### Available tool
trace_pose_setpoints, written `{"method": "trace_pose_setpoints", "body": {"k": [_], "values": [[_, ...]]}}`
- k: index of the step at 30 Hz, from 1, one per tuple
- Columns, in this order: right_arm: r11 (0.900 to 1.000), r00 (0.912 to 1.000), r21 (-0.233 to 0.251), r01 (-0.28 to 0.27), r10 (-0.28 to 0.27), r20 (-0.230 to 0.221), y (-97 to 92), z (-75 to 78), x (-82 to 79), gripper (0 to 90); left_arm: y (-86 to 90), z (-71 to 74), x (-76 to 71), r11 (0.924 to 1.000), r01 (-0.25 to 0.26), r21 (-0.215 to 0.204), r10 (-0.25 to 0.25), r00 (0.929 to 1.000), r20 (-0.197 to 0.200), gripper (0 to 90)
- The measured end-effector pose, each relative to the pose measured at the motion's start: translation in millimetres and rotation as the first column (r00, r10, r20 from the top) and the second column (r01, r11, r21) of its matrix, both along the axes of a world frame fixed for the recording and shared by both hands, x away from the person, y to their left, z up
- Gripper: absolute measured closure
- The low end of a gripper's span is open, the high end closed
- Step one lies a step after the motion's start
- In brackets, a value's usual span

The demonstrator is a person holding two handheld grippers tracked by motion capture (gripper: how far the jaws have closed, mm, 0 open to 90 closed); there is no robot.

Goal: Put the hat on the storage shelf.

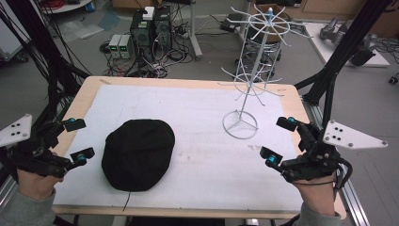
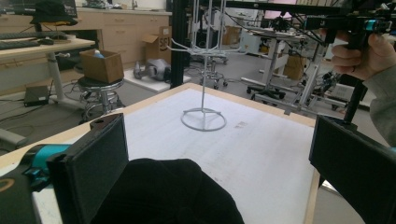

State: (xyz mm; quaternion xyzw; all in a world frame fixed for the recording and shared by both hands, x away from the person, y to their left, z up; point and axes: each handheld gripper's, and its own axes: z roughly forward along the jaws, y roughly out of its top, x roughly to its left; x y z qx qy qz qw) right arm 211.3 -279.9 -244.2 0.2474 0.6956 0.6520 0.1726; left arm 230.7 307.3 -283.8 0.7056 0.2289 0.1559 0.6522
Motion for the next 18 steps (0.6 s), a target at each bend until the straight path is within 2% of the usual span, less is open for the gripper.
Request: {"method": "trace_pose_setpoints", "body": {"k": [5,11,13,18], "values": [[1.0,1.0,-0.005,0.002,-0.002,-0.001,0.7,0.1,0.2,0.8,0.1,-1.8,1.6,1.0,0.001,-0.002,-0.001,1.0,-0.005,4.8],[1.0,1.0,-0.004,0.002,-0.002,-0.002,0.6,-0.2,0.2,0.8,-3.0,-9.2,7.9,0.9996,-0.012,0.024,0.013,0.9995,-0.029,4.8],[1.0,1.0,-0.005,0.001,-0.001,-0.006,1.1,-0.9,0.8,0.8,-4.6,-13.1,10.5,0.9995,-0.015,0.028,0.015,0.9994,-0.03,4.8],[0.9999,1.0,-0.013,0.0,0.0,-0.008,2.8,-1.9,2.5,0.8,-11.3,-28.8,21.2,0.998,-0.045,0.045,0.048,0.9969,-0.063,4.8]]}}
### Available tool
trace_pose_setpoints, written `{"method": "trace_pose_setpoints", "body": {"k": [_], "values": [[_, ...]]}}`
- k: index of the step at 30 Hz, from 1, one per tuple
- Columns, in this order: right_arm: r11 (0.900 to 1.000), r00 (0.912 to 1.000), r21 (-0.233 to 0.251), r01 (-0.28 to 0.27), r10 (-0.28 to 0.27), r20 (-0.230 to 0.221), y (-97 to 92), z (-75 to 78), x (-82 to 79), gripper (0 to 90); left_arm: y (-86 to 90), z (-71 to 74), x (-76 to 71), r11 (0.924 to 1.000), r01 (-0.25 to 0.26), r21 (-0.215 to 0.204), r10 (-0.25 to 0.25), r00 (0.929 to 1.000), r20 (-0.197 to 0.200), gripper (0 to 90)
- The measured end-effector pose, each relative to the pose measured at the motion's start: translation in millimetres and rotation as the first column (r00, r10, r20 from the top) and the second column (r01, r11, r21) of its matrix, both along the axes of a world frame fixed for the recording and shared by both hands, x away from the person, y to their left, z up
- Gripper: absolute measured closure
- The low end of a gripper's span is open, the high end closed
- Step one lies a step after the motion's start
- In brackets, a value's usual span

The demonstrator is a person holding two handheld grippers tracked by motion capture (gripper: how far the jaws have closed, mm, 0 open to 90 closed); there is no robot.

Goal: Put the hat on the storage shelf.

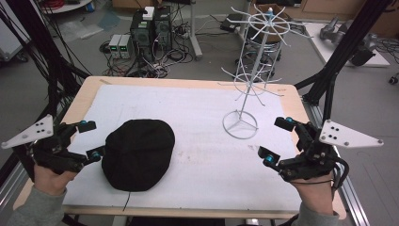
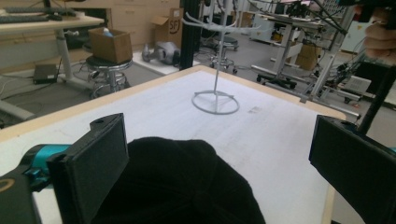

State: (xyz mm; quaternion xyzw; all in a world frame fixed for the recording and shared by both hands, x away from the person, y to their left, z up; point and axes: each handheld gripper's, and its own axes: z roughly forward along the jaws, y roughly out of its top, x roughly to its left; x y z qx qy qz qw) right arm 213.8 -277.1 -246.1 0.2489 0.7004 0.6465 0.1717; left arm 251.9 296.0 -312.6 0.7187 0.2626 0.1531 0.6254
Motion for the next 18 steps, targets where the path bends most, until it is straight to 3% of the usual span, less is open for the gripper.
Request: {"method": "trace_pose_setpoints", "body": {"k": [13,18], "values": [[1.0,1.0,-0.005,-0.006,0.006,-0.005,2.1,-0.8,0.7,0.8,-13.7,-28.9,15.0,0.9952,-0.057,0.08,0.062,0.9966,-0.054,4.8],[0.9999,0.9999,-0.009,-0.012,0.012,-0.007,4.2,-1.3,1.6,0.8,-24.2,-41.3,20.0,0.9887,-0.049,0.142,0.062,0.9946,-0.083,4.8]]}}
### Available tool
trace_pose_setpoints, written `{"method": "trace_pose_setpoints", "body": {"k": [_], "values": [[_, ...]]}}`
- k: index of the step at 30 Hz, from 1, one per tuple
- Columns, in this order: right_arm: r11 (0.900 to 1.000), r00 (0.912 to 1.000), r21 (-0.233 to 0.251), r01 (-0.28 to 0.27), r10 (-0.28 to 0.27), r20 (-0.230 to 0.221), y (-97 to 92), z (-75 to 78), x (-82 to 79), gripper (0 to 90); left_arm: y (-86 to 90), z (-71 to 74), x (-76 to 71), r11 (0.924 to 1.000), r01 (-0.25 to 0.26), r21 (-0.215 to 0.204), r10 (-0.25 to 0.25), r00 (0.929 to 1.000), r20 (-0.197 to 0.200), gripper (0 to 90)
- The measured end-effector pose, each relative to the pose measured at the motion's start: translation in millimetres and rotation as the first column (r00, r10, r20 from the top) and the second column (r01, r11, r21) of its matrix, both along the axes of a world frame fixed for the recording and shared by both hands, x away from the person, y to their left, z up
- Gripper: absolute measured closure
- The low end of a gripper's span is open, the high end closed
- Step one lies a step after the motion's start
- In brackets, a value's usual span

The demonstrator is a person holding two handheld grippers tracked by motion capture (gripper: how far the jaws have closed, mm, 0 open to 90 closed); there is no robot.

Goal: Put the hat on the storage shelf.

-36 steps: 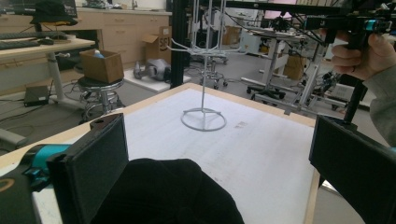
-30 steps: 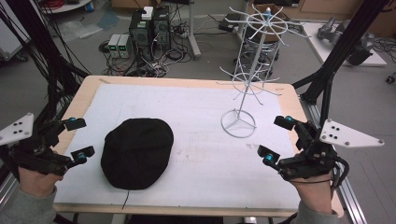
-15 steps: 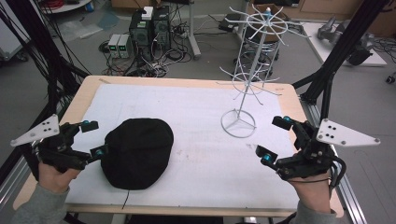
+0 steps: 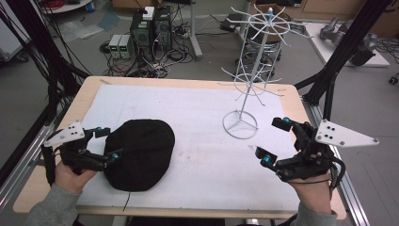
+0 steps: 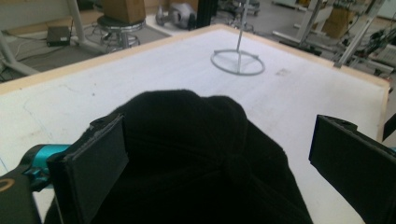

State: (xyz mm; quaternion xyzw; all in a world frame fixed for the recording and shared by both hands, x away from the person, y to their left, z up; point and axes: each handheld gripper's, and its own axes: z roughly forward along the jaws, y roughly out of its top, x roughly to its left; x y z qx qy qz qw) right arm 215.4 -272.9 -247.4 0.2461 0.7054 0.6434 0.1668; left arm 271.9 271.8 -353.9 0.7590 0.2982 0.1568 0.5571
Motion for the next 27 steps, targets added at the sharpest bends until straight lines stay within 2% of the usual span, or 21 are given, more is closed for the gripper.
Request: {"method": "trace_pose_setpoints", "body": {"k": [1,2,3,4,5,6,11,12,14,16,23,27], "values": [[1.0,1.0,-0.002,0.0,0.0,-0.003,0.3,-0.1,0.0,0.8,0.0,0.0,0.0,1.0,0.0,0.0,0.0,1.0,0.0,4.8],[1.0,1.0,-0.003,0.0,0.0,-0.005,0.6,-0.4,0.2,0.8,-5.1,-3.2,0.8,0.9993,0.002,0.038,-0.002,1.0,0.0,4.8],[1.0,1.0,-0.003,0.0,0.0,-0.005,0.6,-0.4,0.2,0.8,-5.1,-3.2,0.8,0.9993,0.002,0.038,-0.002,1.0,0.0,4.8],[1.0,1.0,-0.004,0.0,0.0,-0.003,1.0,-0.9,1.0,0.8,-10.5,-6.4,0.1,0.9979,-0.01,0.064,0.009,0.9999,0.014,4.8],[1.0,1.0,-0.004,0.0,0.0,-0.003,1.0,-0.9,1.0,0.8,-10.5,-6.4,0.1,0.9979,-0.01,0.064,0.009,0.9999,0.014,4.8],[1.0,1.0,-0.004,-0.002,0.002,-0.003,1.2,-1.1,1.5,0.8,-14.7,-9.5,-0.8,0.9963,-0.016,0.084,0.014,0.9995,0.03,4.8],[1.0,1.0,-0.003,-0.004,0.004,-0.007,1.9,-1.1,1.0,0.8,-17.8,-17.6,1.5,0.9958,-0.016,0.09,0.015,0.9998,0.014,7.5],[1.0,1.0,-0.004,-0.003,0.003,-0.005,2.0,-1.1,1.0,0.8,-19.2,-22.0,3.5,0.9943,-0.022,0.104,0.022,0.9998,-0.002,7.9],[1.0,1.0,-0.006,-0.004,0.004,-0.004,1.9,-1.1,1.1,0.8,-20.9,-24.9,4.2,0.9921,-0.033,0.121,0.034,0.9994,-0.008,8.4],[1.0,1.0,-0.007,-0.003,0.003,-0.005,1.9,-1.2,1.3,0.8,-21.9,-25.6,4.3,0.9901,-0.034,0.136,0.035,0.9994,-0.007,9.4],[0.9999,1.0,-0.009,-0.005,0.005,-0.006,2.8,-1.5,1.6,0.8,-22.6,-25.7,3.4,0.9899,-0.038,0.136,0.039,0.9992,-0.004,12.0],[0.9999,1.0,-0.011,-0.007,0.007,0.0,3.1,-1.5,2.0,0.8,-22.3,-25.7,3.6,0.9884,-0.043,0.146,0.045,0.9989,-0.014,19.6]]}}
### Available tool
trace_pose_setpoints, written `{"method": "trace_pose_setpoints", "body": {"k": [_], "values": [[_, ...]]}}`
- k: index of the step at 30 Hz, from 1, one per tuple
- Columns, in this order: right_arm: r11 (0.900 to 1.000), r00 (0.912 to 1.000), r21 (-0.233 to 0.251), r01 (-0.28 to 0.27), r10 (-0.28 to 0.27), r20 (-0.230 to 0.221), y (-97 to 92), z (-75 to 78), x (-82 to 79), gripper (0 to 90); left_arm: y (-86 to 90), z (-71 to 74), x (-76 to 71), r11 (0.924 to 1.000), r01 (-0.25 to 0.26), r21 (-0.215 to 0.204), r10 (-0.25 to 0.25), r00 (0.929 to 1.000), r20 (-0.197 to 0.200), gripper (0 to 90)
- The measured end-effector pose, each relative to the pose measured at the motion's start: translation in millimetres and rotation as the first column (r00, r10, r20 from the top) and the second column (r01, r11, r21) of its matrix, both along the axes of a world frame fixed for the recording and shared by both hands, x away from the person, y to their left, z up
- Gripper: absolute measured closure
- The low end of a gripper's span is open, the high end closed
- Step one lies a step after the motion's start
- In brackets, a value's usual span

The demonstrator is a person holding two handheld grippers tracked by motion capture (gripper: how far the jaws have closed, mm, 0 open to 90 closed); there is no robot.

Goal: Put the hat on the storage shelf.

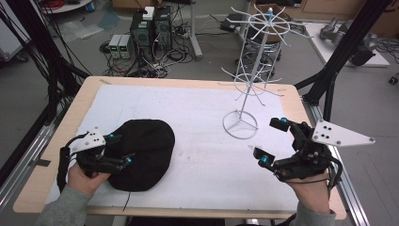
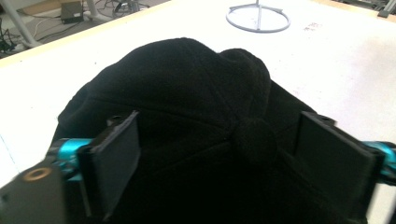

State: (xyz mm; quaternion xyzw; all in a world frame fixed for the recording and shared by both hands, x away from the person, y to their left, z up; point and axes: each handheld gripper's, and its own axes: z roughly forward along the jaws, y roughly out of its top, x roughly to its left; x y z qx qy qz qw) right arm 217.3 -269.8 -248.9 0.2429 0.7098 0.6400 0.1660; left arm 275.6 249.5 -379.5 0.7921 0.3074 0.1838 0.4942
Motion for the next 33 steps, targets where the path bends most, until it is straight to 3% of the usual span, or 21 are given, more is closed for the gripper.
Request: {"method": "trace_pose_setpoints", "body": {"k": [6,11,13,19,26,33], "values": [[1.0,0.9999,-0.002,-0.002,0.002,-0.01,0.4,-0.5,0.2,0.8,1.7,-1.0,3.4,0.9999,0.011,-0.004,-0.011,0.9989,-0.047,31.6],[1.0,0.9999,-0.005,-0.002,0.002,-0.01,1.3,-1.4,1.5,0.8,1.1,-0.8,1.6,0.9994,0.034,0.001,-0.034,0.9975,-0.062,56.1],[1.0,0.9999,-0.005,-0.001,0.001,-0.012,1.7,-1.7,1.9,0.8,1.2,-0.9,2.1,0.9994,0.036,0.0,-0.035,0.9968,-0.072,60.9],[1.0,0.9998,-0.007,-0.002,0.002,-0.017,2.1,-2.0,2.1,0.8,2.3,-0.5,3.4,0.999,0.044,-0.005,-0.044,0.9944,-0.096,64.5],[1.0,0.9998,-0.008,-0.001,0.0,-0.017,2.4,-2.3,2.5,0.8,1.7,1.2,2.3,0.9987,0.049,-0.012,-0.05,0.9943,-0.094,65.2],[0.9999,0.9997,-0.012,-0.005,0.004,-0.025,3.9,-4.1,5.2,0.8,-0.5,11.7,-1.5,0.9979,0.06,-0.026,-0.062,0.9942,-0.087,65.6]]}}
